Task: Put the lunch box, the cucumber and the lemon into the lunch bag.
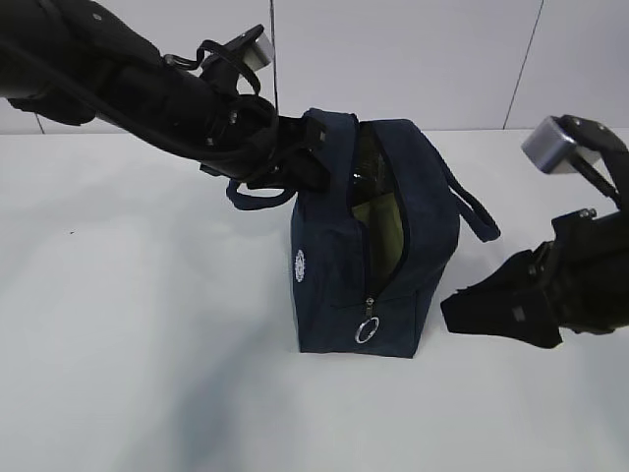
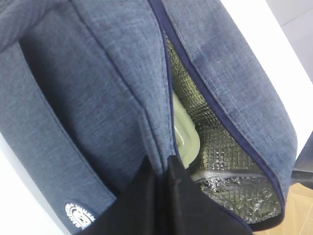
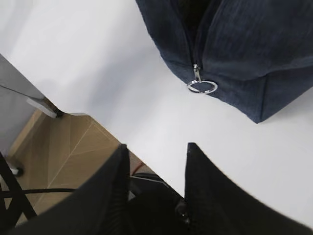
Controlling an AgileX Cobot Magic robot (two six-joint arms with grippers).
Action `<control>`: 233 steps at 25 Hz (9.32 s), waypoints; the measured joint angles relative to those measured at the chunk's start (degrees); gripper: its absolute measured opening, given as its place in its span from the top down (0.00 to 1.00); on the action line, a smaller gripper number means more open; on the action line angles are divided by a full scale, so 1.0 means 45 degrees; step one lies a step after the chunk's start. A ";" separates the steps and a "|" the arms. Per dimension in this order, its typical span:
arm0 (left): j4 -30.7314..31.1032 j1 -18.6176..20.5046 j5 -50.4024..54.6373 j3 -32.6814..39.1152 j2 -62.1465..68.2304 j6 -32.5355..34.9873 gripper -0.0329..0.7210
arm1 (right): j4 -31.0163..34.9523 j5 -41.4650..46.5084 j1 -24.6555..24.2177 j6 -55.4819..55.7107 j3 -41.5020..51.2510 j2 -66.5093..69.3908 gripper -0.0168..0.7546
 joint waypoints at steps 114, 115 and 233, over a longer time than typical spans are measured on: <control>0.0074 0.0000 0.0572 -0.0011 0.0000 0.0009 0.96 | 1.0578 0.1347 0.0000 -1.9613 -0.0711 0.8602 0.61; 0.0074 0.0000 0.0572 -0.0011 0.0000 0.0009 0.96 | 1.0578 0.1347 0.0000 -1.9613 -0.0753 0.8671 0.61; 0.0074 0.0000 0.0572 -0.0093 0.0000 0.0028 0.96 | 1.0566 0.1808 0.0000 -1.9825 -0.2174 1.0221 0.97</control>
